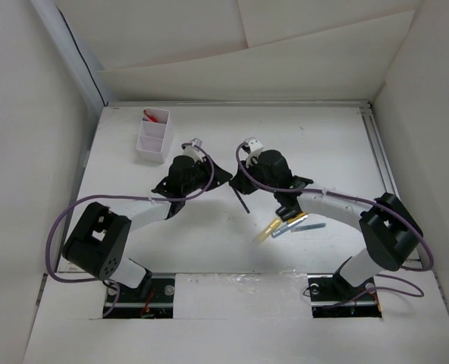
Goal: Sort the stationery into containers
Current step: Pass the stationery from the right arm to the left
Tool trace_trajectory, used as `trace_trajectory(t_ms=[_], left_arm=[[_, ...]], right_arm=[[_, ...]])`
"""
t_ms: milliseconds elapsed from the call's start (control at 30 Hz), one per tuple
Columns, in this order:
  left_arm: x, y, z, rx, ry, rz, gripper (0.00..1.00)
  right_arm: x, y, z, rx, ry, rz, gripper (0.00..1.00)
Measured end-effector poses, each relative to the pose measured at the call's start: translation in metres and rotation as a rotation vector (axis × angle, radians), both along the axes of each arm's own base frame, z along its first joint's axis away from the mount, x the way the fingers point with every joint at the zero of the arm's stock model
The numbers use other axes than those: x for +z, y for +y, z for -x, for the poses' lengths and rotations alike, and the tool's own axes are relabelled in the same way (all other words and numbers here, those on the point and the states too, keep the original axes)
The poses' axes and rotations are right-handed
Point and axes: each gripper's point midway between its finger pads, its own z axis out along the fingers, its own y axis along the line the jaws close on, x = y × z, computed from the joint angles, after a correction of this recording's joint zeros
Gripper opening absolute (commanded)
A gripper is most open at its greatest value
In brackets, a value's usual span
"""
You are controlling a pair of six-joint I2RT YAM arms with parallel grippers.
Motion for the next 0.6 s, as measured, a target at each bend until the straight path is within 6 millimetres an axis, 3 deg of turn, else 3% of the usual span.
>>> trace_trajectory(t_ms=[233, 367, 400, 467, 567, 600], left_arm=[[-0.0008, -0.0057, 0.0008, -0.019, 0.012, 0.02, 0.01], [0.0, -0.0059, 0.0004, -0.018, 0.014, 0.022, 0.0], [0.0004, -0.0061, 0.0001, -0.018, 0.016, 0.02, 0.0], [0.0012, -0.0063, -0.0007, -0.017, 0.02, 0.017, 0.0], [0.0014, -0.0027, -0.0051, 0.005, 0.019, 0.003, 0.0], [0.0008, 0.0005, -0.0075, 0.02, 0.024, -0.007, 0.0]], right_arm=[[-0.0058, -0.0013, 0.0032, 0.004, 0.009, 0.009, 0.0], [-0.0055, -0.0011, 0.0032, 0.004, 0.008, 0.009, 0.0], [-0.0054, -0.0011, 0.003, 0.003, 0.007, 0.009, 0.03], [-0.0049, -0.0011, 0.0023, 0.0, 0.004, 0.008, 0.26], [-0.0018, 0.0001, 0.0047, 0.008, 0.001, 0.0, 0.49], [0.0009, -0.0003, 0.0067, 0.011, -0.004, -0.005, 0.53]])
